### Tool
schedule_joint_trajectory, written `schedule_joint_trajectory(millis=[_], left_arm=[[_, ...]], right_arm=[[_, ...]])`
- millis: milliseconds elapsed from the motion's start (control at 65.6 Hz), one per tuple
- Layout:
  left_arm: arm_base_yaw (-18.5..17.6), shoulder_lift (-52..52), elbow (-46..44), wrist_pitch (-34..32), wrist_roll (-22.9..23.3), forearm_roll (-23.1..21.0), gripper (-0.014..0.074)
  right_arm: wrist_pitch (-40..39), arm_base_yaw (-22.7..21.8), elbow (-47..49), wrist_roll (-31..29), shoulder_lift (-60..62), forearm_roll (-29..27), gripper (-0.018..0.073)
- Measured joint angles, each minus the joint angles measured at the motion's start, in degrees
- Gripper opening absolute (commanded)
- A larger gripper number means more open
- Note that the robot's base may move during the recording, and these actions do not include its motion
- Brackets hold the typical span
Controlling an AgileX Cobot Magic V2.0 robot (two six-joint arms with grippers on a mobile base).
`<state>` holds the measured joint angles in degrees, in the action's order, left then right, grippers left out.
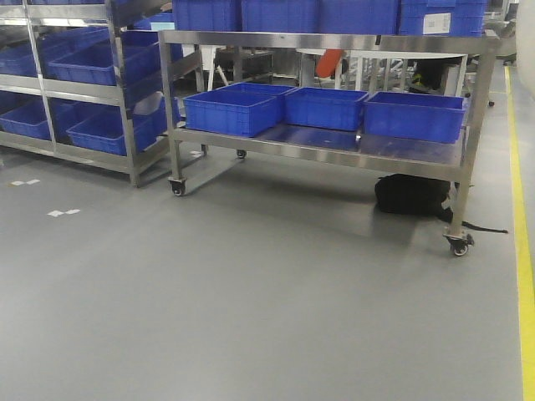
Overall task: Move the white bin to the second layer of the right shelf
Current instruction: 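Turn toward the blue crate racks while holding the bin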
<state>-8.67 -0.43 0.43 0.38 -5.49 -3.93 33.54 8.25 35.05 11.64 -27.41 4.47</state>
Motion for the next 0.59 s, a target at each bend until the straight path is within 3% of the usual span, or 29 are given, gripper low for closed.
schedule_joint_trajectory(millis=[594], left_arm=[[0.0, 0.0, 0.0, 0.0, 0.0, 0.0, 0.0085]], right_arm=[[0.0, 0.0, 0.0, 0.0, 0.0, 0.0, 0.0024]])
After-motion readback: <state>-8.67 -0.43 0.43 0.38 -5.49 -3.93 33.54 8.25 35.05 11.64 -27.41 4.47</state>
